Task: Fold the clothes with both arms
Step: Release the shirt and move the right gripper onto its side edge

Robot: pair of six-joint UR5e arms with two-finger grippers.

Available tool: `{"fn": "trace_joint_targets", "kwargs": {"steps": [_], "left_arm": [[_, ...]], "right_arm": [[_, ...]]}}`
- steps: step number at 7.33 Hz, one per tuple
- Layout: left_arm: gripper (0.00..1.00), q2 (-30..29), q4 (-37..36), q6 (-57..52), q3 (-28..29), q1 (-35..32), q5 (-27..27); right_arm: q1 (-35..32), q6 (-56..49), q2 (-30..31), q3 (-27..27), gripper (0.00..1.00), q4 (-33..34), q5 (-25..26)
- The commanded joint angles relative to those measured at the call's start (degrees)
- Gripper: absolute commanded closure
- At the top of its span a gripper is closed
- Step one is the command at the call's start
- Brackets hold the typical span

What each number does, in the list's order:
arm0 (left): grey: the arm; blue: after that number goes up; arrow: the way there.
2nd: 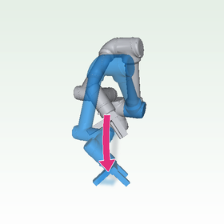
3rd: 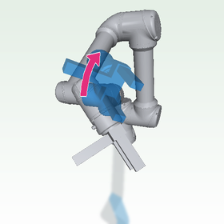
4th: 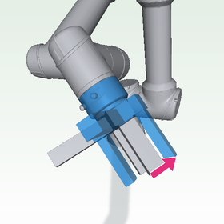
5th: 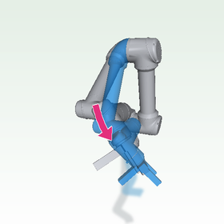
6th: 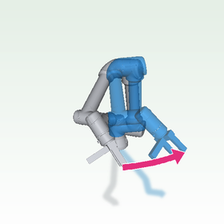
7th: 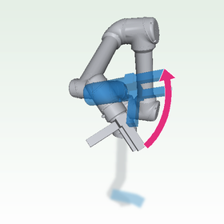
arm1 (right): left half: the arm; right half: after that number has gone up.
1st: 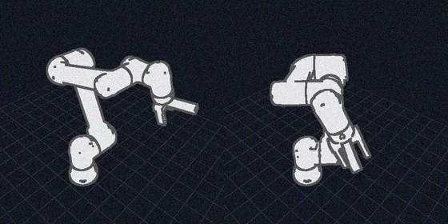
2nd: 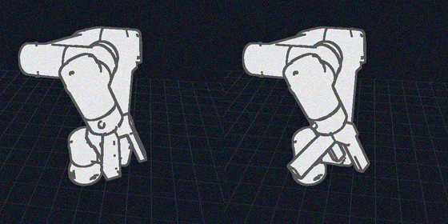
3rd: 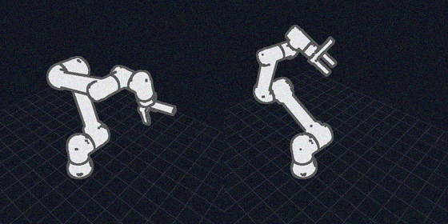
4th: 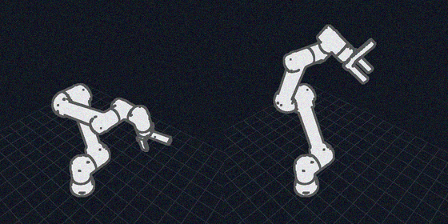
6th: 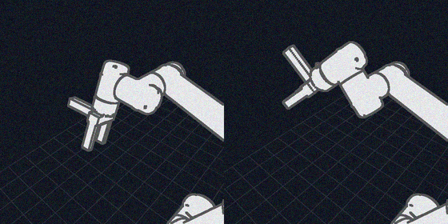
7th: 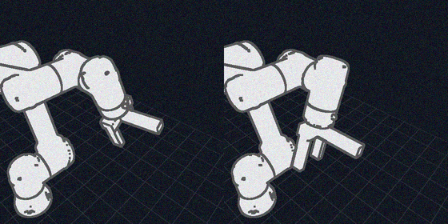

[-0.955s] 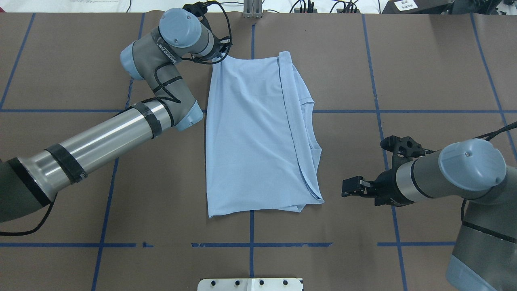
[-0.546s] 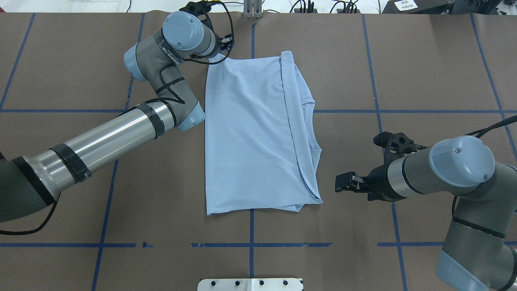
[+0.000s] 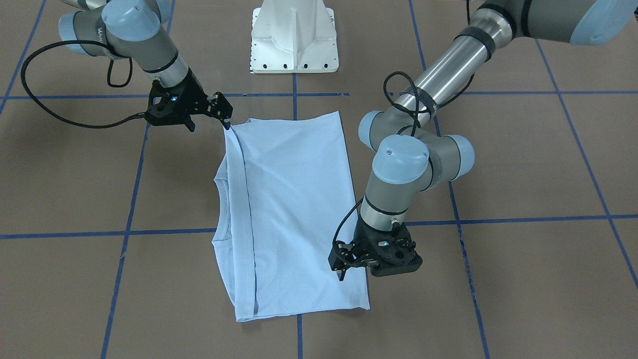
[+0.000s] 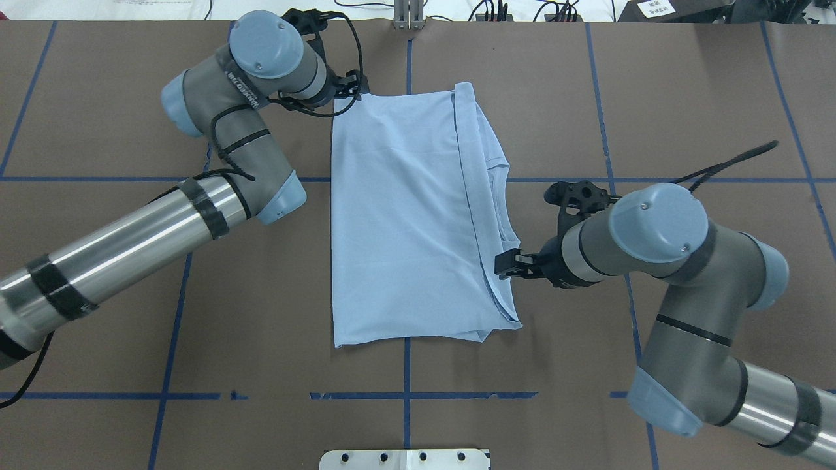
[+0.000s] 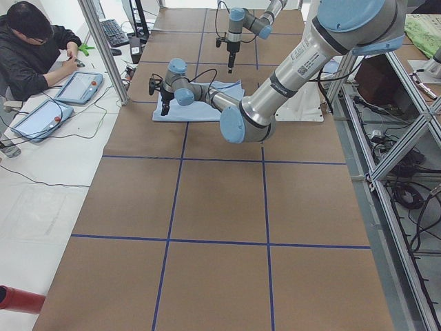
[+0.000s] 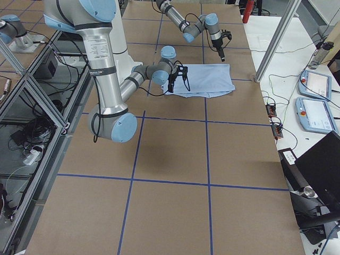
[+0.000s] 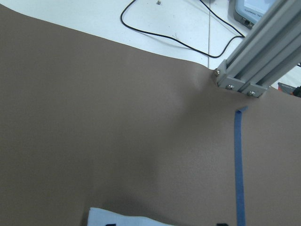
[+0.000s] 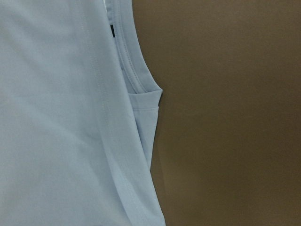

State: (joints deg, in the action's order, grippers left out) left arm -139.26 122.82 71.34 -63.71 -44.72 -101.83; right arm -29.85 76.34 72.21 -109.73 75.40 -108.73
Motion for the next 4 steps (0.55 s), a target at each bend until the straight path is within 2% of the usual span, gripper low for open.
{"fn": "trace_joint_targets", "kwargs": {"steps": [1, 3, 4], "left_arm": [[0.00, 7.3, -10.3, -1.2, -15.8, 0.0, -0.3], [0.00, 11.4, -16.3, -1.2, -26.2, 0.3, -2.0], [0.00, 12.0, -16.6, -1.0, -27.2, 0.3, -3.5]], "right_arm": [[1.2, -8.4, -8.2, 5.5, 0.00, 8.3, 3.1], [4.9, -17.4, -9.5, 7.7, 0.00, 12.3, 9.5], [5.9, -20.3, -10.2, 7.8, 0.00, 15.5, 11.4]]}}
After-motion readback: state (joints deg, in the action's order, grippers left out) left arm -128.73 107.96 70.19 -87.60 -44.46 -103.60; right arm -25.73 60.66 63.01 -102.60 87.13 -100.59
